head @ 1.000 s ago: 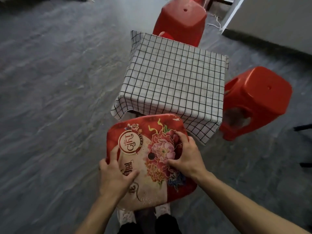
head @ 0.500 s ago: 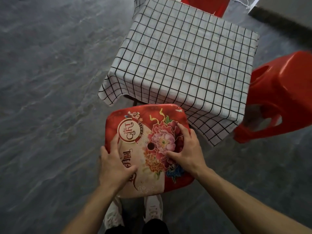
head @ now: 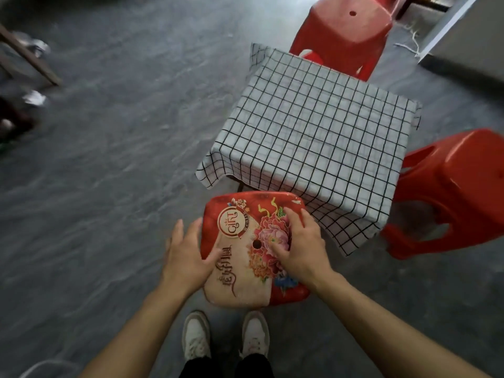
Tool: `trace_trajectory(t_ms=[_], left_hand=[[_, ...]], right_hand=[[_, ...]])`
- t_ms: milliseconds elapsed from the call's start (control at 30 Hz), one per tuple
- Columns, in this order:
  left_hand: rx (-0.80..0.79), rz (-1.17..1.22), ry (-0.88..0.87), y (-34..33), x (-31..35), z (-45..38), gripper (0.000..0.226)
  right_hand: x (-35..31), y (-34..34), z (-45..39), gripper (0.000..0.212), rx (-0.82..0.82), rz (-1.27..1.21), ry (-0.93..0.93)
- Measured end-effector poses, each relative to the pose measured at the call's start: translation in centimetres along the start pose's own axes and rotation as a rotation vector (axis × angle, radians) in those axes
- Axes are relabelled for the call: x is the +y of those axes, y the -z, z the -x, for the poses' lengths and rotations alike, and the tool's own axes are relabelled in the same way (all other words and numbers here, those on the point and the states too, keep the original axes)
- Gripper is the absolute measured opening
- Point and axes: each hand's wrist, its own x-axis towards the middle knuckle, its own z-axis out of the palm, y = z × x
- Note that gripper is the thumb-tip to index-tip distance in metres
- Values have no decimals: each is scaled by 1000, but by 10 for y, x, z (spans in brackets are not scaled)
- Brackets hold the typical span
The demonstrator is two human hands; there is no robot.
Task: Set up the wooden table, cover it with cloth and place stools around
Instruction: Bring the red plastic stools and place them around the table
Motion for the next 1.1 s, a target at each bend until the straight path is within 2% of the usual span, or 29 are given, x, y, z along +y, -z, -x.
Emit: trace_trajectory(t_ms=[200,300,500,733,933,1100], left_hand=[[153,89,36,107,11,82,81],[161,75,29,147,3,123,80],[298,17,76,214,-32,220,78],[490,147,219,235,-120,350,72],[658,263,370,231,-204,517,75],[817,357,594,208,-273,666,81]], right_hand=[[-101,74,53,77,-31,39,250],[-147,97,82,79,-70,159,353],[-226,114,157,77,-125,295,578],[-291,78,275,77,-161,279,792],[-324,28,424,76,-265,374,992],[-361,-37,564,81,-346,446,1237]])
